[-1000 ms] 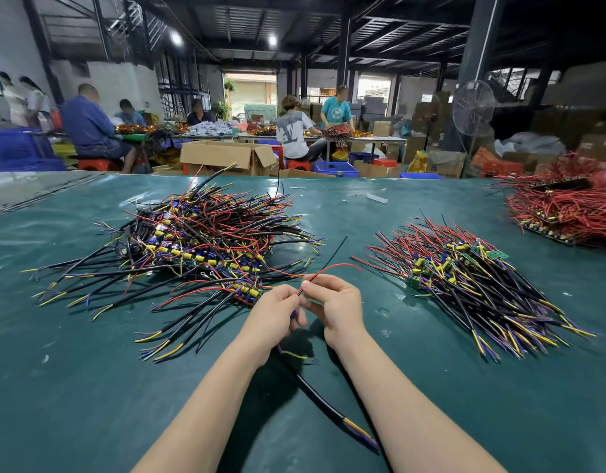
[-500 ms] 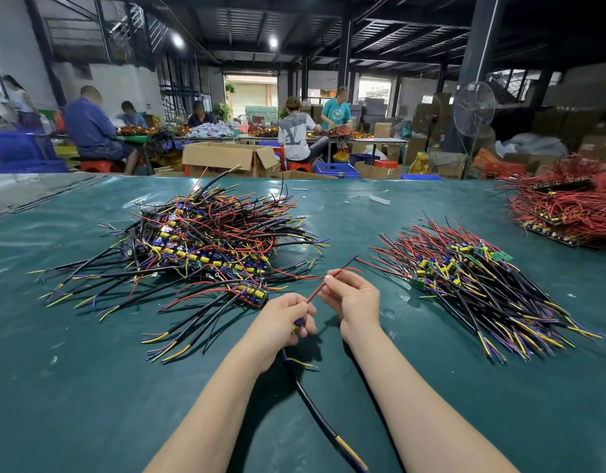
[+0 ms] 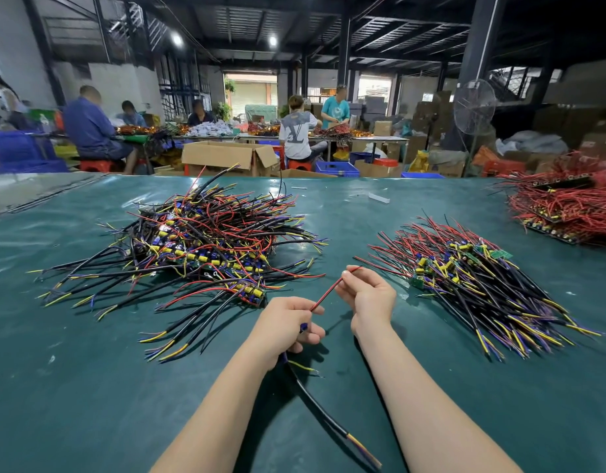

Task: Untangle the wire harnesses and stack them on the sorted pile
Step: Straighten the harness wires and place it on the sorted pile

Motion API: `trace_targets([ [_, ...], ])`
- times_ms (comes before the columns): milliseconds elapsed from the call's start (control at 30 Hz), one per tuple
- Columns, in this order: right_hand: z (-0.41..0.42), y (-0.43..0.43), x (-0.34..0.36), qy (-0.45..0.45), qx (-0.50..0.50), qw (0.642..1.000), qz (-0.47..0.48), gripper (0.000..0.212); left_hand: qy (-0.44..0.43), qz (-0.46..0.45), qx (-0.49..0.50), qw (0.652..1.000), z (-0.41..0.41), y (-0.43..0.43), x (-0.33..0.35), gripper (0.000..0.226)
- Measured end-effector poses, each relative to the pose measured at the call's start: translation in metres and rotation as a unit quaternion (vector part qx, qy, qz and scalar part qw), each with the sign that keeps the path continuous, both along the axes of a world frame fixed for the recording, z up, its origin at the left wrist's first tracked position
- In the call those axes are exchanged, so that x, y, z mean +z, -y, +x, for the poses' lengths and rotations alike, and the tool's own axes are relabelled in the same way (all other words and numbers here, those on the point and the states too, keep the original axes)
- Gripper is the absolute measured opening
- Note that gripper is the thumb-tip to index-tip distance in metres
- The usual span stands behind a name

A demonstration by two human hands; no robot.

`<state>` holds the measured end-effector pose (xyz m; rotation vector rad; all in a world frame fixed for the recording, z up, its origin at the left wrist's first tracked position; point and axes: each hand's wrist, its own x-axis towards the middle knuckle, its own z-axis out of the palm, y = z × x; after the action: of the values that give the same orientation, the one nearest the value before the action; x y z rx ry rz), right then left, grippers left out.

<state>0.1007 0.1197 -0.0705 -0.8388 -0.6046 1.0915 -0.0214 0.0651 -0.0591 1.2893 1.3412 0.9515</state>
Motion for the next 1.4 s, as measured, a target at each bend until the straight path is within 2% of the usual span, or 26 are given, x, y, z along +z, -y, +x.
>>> trace_targets([
  [200, 0.011, -0.002, 0.002, 0.006, -0.015, 1.0, -0.002, 0.023, -0.013, -0.021, -0.052, 0.998, 0.002, -0.001, 0.005, 0.031],
  [333, 0.018, -0.004, 0.006, -0.008, 0.011, 1.0, -0.01, 0.028, 0.017, -0.018, -0.048, 0.999, -0.002, 0.0, 0.004, 0.028],
  [500, 0.023, -0.003, 0.005, -0.024, -0.024, 0.999, -0.02, 0.025, 0.053, 0.051, 0.001, 0.997, -0.004, 0.003, -0.007, 0.018],
  [633, 0.026, -0.003, 0.003, -0.024, -0.042, 0.999, -0.013, 0.022, 0.043, 0.095, 0.003, 0.995, -0.005, 0.008, -0.011, 0.017],
  [800, 0.023, -0.001, 0.003, -0.072, -0.024, 0.997, -0.011, 0.022, 0.13, 0.077, -0.031, 0.988, -0.013, 0.01, -0.012, 0.019],
  [867, 0.023, -0.001, 0.004, -0.099, -0.024, 0.995, -0.011, 0.022, 0.14, 0.076, -0.045, 0.986, -0.014, 0.009, -0.012, 0.022],
  [933, 0.024, -0.001, 0.004, -0.105, -0.035, 0.994, -0.016, 0.023, 0.124, 0.085, -0.021, 0.988, -0.012, 0.007, -0.011, 0.02],
  [1133, 0.02, -0.001, 0.005, -0.053, -0.055, 0.997, 0.001, 0.022, 0.138, 0.105, 0.152, 0.973, -0.004, 0.002, -0.012, 0.019],
  [1233, 0.016, 0.001, 0.007, -0.042, -0.035, 0.998, 0.011, 0.02, 0.094, 0.114, 0.207, 0.967, -0.007, 0.0, -0.013, 0.016],
  [1300, 0.016, 0.002, 0.008, -0.053, -0.026, 0.998, 0.008, 0.02, 0.062, 0.118, 0.211, 0.968, -0.007, 0.001, -0.013, 0.023],
  [1400, 0.022, 0.004, 0.008, -0.105, -0.018, 0.994, -0.011, 0.02, 0.091, 0.1, 0.157, 0.978, -0.006, 0.006, -0.008, 0.027],
])
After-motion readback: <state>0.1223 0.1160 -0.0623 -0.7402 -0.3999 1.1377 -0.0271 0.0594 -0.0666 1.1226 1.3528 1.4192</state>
